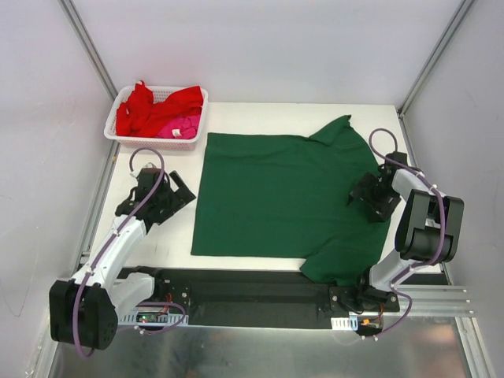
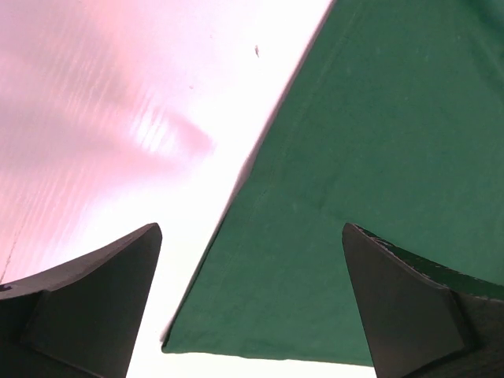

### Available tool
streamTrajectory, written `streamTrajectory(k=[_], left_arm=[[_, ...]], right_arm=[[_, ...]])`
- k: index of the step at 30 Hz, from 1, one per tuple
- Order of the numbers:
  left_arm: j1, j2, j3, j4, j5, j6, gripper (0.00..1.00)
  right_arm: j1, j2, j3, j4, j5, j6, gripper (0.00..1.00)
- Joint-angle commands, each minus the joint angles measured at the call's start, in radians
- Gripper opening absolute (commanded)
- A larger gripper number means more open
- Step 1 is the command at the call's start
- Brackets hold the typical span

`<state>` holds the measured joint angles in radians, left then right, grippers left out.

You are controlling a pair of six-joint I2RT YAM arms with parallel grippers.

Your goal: Fold and stack the t-shirts

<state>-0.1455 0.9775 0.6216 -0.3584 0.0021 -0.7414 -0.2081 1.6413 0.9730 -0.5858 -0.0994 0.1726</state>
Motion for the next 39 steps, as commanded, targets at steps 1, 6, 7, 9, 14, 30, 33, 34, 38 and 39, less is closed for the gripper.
streamTrajectory(k=[1,6,7,9,14,30,33,34,38,39], left_arm=[[-0.023,0.046,0.056,0.024,0.055,0.028,0.99],[-0.063,0.145,0.142,0.077,0.081,0.045,0.99],[-0.074,0.168,0.170,0.085,0.079,0.048,0.99],[-0.109,0.257,0.269,0.098,0.069,0.063,0.99],[-0.172,0.486,0.510,0.141,0.016,0.067,0.99],[-0.192,0.946,0.803,0.207,0.045,-0.010,0.98],[-0.192,0.980,0.819,0.208,0.065,-0.015,0.97],[-0.192,0.987,0.822,0.208,0.073,-0.018,0.96],[-0.192,1.014,0.833,0.211,0.070,-0.038,0.97],[-0.190,1.021,0.837,0.210,0.070,-0.038,0.96]], right_arm=[[0.007,0.008,0.085,0.009,-0.052,-0.081,0.96],[0.137,-0.075,0.367,-0.115,-0.025,-0.122,0.96],[0.159,-0.086,0.403,-0.115,-0.017,-0.120,0.96],[0.203,-0.069,0.510,-0.088,-0.026,-0.079,0.96],[0.234,0.099,0.610,0.114,-0.040,0.070,0.96],[0.234,0.673,1.049,0.199,-0.013,0.334,0.99],[0.234,0.699,1.052,0.221,-0.010,0.347,0.95],[0.234,0.703,1.049,0.234,-0.007,0.353,0.93],[0.234,0.726,1.053,0.236,-0.010,0.360,0.85],[0.234,0.735,1.055,0.238,-0.011,0.360,0.82]])
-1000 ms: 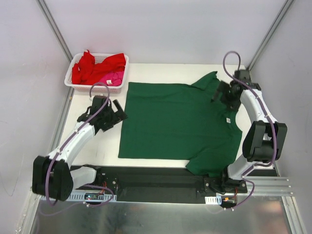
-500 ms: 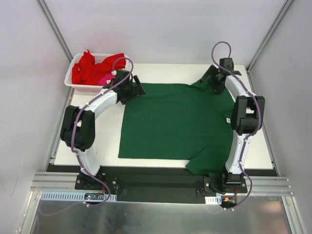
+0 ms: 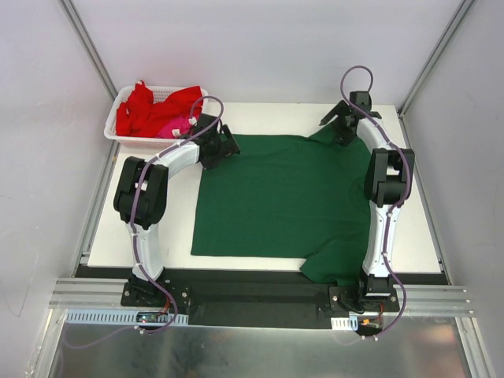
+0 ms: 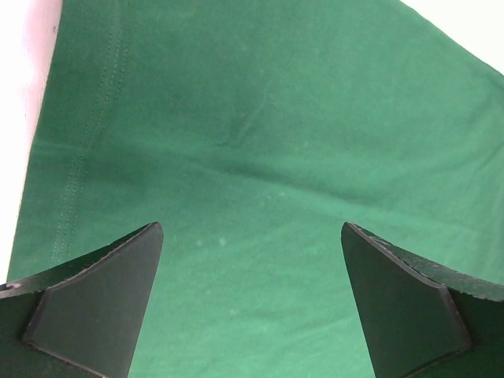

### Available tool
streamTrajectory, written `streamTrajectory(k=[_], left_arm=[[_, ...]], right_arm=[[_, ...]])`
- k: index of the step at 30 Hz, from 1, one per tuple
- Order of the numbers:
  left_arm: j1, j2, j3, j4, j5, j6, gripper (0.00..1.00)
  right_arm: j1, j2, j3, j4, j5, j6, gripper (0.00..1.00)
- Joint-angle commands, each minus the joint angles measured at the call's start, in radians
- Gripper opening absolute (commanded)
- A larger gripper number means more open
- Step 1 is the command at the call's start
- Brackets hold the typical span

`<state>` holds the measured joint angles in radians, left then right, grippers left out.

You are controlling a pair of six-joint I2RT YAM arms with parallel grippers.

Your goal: Fold and stack the t-shirts

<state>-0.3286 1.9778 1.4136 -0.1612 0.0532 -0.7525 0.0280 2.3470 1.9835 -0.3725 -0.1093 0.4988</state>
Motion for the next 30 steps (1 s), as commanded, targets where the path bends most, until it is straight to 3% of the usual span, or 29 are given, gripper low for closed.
streamTrajectory(k=[1,9,17,24,26,30], left_arm=[[-0.007,0.024,0.048,0.012,0.019,-0.025,0.97],[-0.007,0.009,0.053,0.012,0.023,-0.025,0.97],[-0.007,-0.011,0.009,0.015,0.027,-0.033,0.97],[0.000,-0.048,-0.044,0.017,0.019,-0.024,0.97],[0.008,-0.059,-0.053,0.017,0.019,-0.022,0.98],[0.019,-0.079,-0.079,0.015,0.022,-0.019,0.97]], right_arm=[[0.000,0.029,0.044,0.018,-0.001,0.038,0.81],[0.010,-0.012,0.044,-0.075,0.065,-0.020,0.76],[0.029,0.032,0.084,-0.101,0.068,-0.055,0.57],[0.021,0.077,0.130,-0.102,0.076,-0.059,0.30],[0.020,0.089,0.155,-0.103,0.076,-0.065,0.02],[0.013,0.153,0.268,-0.083,0.036,-0.077,0.01]])
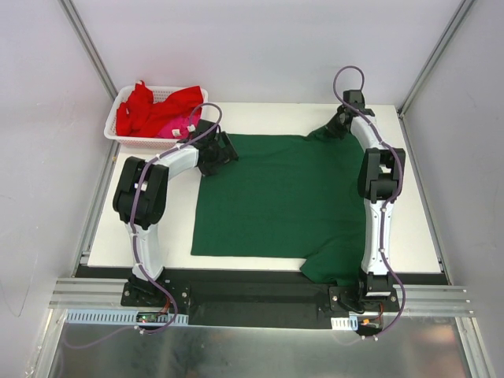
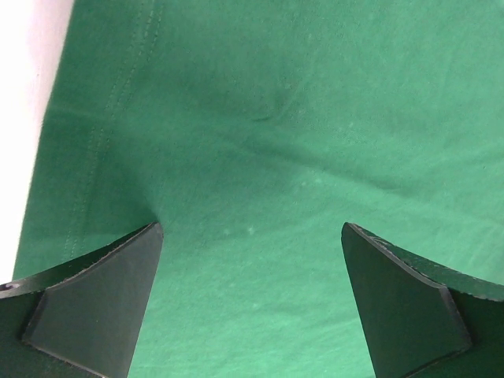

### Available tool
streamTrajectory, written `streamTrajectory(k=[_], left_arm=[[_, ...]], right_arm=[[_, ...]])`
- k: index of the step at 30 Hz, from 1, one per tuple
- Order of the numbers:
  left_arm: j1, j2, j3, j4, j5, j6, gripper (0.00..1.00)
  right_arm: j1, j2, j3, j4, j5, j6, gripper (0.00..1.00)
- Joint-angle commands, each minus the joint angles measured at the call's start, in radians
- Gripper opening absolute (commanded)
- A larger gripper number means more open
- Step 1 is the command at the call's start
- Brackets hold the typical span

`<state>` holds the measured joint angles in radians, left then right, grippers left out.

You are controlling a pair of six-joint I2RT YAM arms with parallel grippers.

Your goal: Fold and stack the t-shirts

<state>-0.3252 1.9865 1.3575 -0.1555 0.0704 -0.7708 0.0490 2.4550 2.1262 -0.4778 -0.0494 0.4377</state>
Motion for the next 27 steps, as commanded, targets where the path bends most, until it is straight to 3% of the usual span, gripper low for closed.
streamTrajectory(k=[1,7,11,14,15,16,17,18,23,27], left_arm=[[0.018,-0.092,-0.026,0.010,0.005,0.001,0.98],[0.029,-0.097,-0.029,0.011,0.017,0.005,0.97],[0.031,-0.087,-0.018,0.010,0.037,0.008,0.98],[0.031,-0.072,-0.011,0.011,0.055,-0.002,0.97],[0.031,-0.065,-0.005,0.011,0.071,-0.004,0.97],[0.031,-0.060,-0.001,0.010,0.075,-0.004,0.97],[0.031,-0.058,0.002,0.010,0.083,-0.002,0.97],[0.031,-0.060,0.003,0.013,0.088,0.001,0.98],[0.031,-0.063,0.031,0.007,0.106,0.022,0.97],[0.029,-0.032,0.075,-0.013,0.098,0.016,0.97]], right_arm=[[-0.008,0.055,0.164,0.034,-0.035,-0.014,0.01],[0.000,0.093,0.235,0.165,-0.113,0.003,0.01],[0.012,0.105,0.262,0.425,-0.222,-0.013,0.01],[0.023,0.166,0.359,0.473,-0.218,-0.033,0.01],[0.025,0.177,0.366,0.476,-0.211,-0.031,0.15],[0.026,0.185,0.373,0.499,-0.205,-0.031,0.42],[0.028,0.196,0.386,0.483,-0.205,-0.051,0.80],[0.028,0.194,0.385,0.447,-0.201,-0.062,0.96],[0.012,0.050,0.272,0.289,-0.167,-0.135,0.96],[0.005,-0.176,0.120,0.170,-0.084,-0.210,0.96]])
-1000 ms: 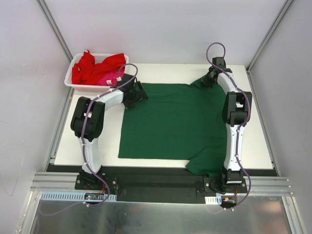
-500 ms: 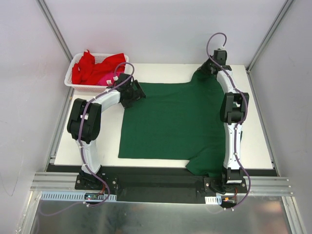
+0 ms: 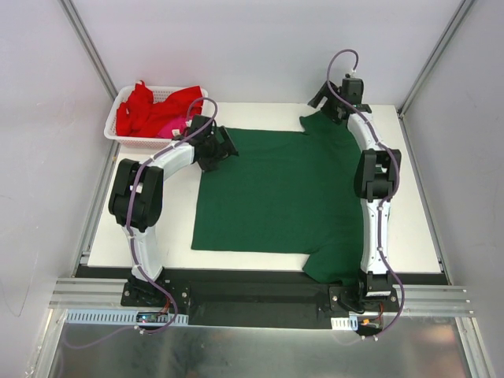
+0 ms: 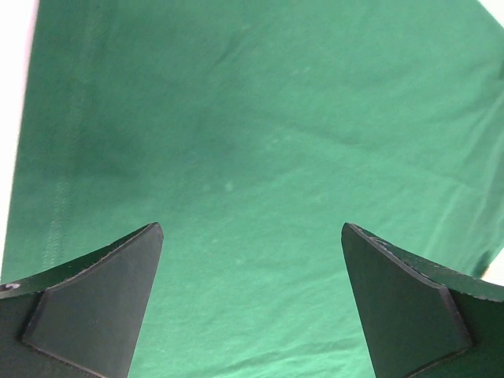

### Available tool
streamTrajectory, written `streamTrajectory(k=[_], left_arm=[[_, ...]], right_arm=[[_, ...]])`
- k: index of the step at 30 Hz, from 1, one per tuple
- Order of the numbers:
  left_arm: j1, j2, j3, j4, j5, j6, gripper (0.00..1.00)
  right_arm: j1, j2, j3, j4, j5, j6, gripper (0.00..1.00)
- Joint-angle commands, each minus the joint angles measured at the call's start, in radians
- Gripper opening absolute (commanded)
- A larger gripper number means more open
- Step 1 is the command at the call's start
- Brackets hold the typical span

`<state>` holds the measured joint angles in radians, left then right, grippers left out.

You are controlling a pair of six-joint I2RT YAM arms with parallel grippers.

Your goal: Fold and stack the t-shirts

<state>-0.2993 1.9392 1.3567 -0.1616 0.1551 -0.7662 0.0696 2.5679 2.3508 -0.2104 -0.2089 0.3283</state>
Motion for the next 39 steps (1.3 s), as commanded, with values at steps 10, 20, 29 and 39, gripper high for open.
streamTrajectory(k=[10,20,29,39], left_arm=[[-0.035,0.221,0.274,-0.036,-0.100,-0.148,0.95],[-0.069,0.283,0.315,-0.036,-0.225,-0.179,0.96],[-0.107,0.354,0.415,-0.067,-0.341,-0.168,0.96],[-0.107,0.446,0.571,-0.096,-0.362,-0.197,0.96]], right_arm=[[-0.068,-0.531,-0.582,-0.290,0.178,-0.067,0.96],[-0.114,-0.476,-0.733,-0.265,0.131,-0.035,0.96],[-0.136,-0.330,-0.596,-0.285,0.100,-0.032,0.96],[-0.156,-0.155,-0.315,-0.366,0.055,-0.017,0.96]])
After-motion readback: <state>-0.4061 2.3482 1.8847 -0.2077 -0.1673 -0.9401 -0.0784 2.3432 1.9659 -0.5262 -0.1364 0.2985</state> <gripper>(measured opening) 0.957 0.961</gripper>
